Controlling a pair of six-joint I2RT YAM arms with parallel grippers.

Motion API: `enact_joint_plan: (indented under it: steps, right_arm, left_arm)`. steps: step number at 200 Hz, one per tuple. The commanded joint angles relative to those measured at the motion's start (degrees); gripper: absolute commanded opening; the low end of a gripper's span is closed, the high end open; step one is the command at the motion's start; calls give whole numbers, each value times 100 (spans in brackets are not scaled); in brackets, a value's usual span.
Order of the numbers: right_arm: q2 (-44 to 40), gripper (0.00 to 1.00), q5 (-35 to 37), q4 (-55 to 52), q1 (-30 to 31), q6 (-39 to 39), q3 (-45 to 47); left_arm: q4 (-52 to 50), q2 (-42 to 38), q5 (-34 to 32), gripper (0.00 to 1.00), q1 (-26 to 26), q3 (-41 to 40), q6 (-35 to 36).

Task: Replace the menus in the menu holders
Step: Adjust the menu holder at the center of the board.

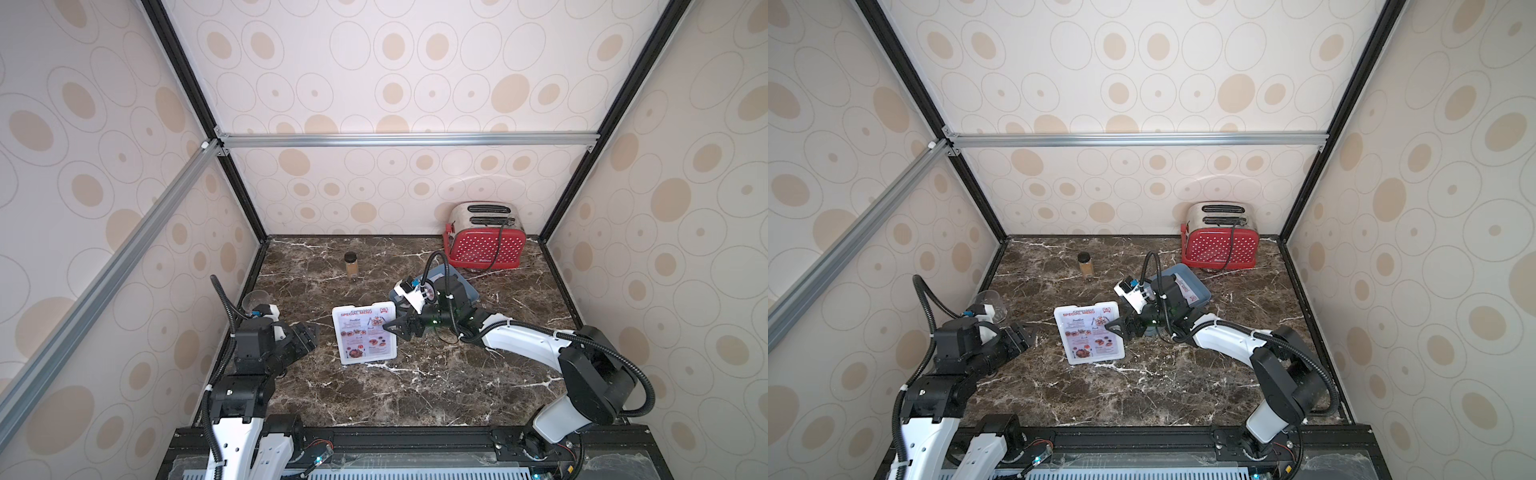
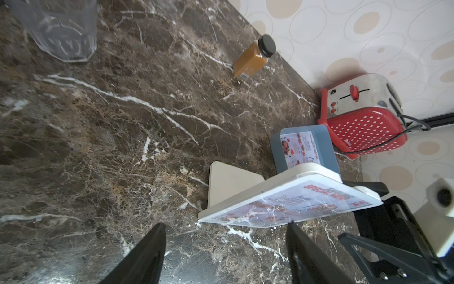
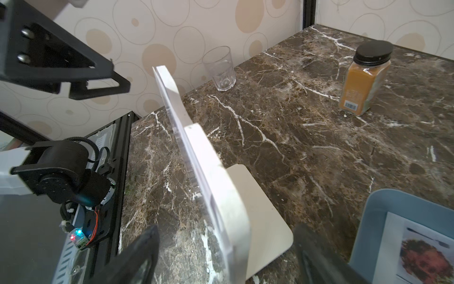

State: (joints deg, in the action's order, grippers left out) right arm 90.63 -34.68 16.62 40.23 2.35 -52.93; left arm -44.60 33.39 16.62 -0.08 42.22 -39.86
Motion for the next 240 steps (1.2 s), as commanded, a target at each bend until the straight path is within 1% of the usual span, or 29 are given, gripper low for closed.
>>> enact_joint_plan:
  steps: [1,21,30,35,64,134,168,219,228,240]
  right_arm:
    - [-16,85,-319,137,79,-86,-35]
    - [-3,82,-406,157,134,-112,-44]
    - [-22,81,-418,150,152,-115,-29]
    - [-35,81,-428,152,162,-115,-17]
    - [-114,78,-502,75,264,-118,88]
    - [-532,77,-310,-92,598,-157,473]
    - [-710,77,-264,-264,721,-197,578]
    - [-1104,77,-70,-584,824,-173,737]
    - [-1196,77,31,-652,826,-134,772]
    - [-1347,75,358,-806,825,-57,804]
  left_arm:
    - [284,228,158,74,-200,-55,-164]
    - [655,540,-16,73,-590,-133,-215]
    - [795,687,-36,72,-688,-159,-276]
    - [1036,767,-26,72,-717,-184,-305]
    - [1556,1121,-60,69,-725,-271,-306]
    - [2120,1716,97,66,-757,-380,-196]
    - [2201,1820,131,66,-818,-380,-172]
    - [2361,1757,199,66,-850,-521,-176]
    - [2417,1768,248,67,-850,-553,-183]
    - [2518,1817,342,66,-875,-577,-201]
